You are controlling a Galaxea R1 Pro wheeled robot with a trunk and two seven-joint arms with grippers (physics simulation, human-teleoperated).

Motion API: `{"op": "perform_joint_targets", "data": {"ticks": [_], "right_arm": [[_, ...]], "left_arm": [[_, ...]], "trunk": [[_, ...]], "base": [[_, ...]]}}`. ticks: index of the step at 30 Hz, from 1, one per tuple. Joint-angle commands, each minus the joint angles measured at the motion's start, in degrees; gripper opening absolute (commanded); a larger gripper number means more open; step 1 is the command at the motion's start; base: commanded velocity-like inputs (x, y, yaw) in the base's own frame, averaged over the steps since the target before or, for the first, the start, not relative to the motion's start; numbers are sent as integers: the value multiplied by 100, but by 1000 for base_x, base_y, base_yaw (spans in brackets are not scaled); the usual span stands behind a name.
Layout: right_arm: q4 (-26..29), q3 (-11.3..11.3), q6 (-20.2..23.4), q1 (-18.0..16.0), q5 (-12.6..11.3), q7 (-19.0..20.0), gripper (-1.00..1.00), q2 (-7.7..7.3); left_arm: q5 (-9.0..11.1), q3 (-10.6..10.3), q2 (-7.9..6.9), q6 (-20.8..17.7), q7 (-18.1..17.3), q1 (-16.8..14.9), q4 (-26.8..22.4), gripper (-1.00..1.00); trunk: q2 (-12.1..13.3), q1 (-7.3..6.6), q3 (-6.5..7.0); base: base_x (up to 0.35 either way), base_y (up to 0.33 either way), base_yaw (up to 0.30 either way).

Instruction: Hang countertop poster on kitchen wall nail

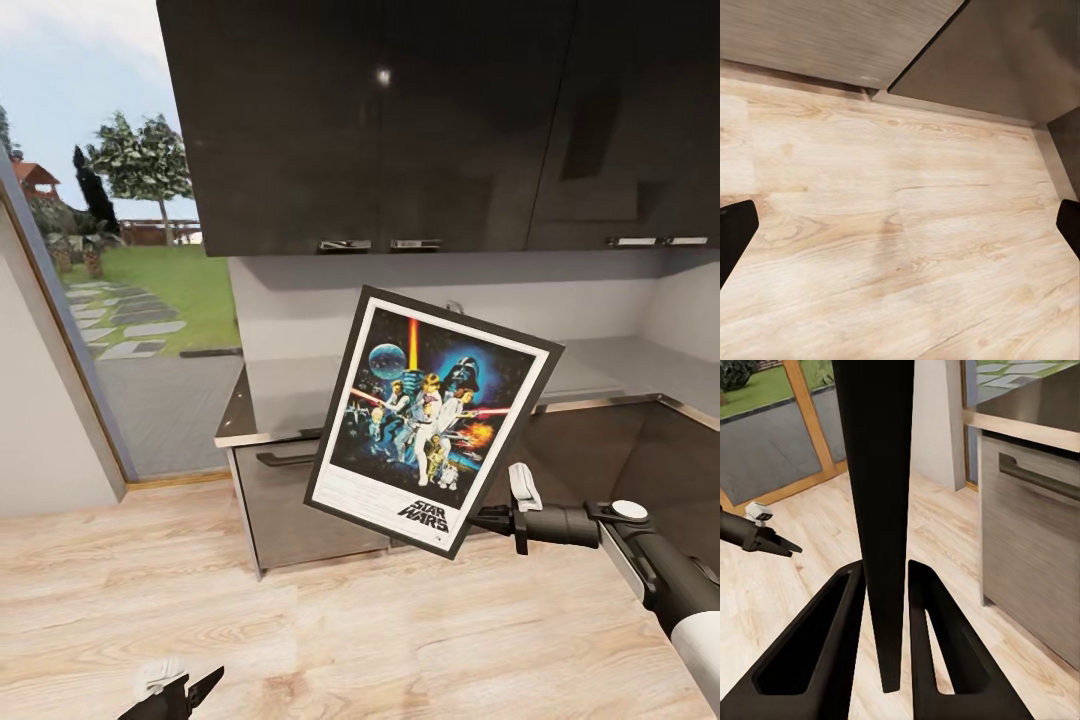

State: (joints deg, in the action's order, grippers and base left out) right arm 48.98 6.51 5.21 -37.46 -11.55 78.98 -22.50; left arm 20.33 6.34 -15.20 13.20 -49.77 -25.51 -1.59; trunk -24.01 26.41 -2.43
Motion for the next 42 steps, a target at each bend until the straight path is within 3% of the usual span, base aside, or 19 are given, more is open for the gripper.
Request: {"op": "perform_joint_targets", "data": {"ticks": [1,23,35,42], "right_arm": [[-3,25,67,-7,-54,12,-100,-8],[-3,26,64,-7,-49,8,-100,11],[22,26,59,-7,-41,-5,-100,17],[31,26,59,-7,-40,-5,-100,18]], "left_arm": [[-46,45,-1,33,-15,-7,8,100],[-49,47,-1,38,-19,-7,10,100],[-52,50,169,42,-15,-7,10,100],[-55,51,196,42,-8,-7,10,100]], "trunk": [[29,-19,5],[109,-63,41],[109,-63,33],[109,-63,16]], "base": [[0,0,0],[0,0,5],[0,0,241],[0,0,278]]}}
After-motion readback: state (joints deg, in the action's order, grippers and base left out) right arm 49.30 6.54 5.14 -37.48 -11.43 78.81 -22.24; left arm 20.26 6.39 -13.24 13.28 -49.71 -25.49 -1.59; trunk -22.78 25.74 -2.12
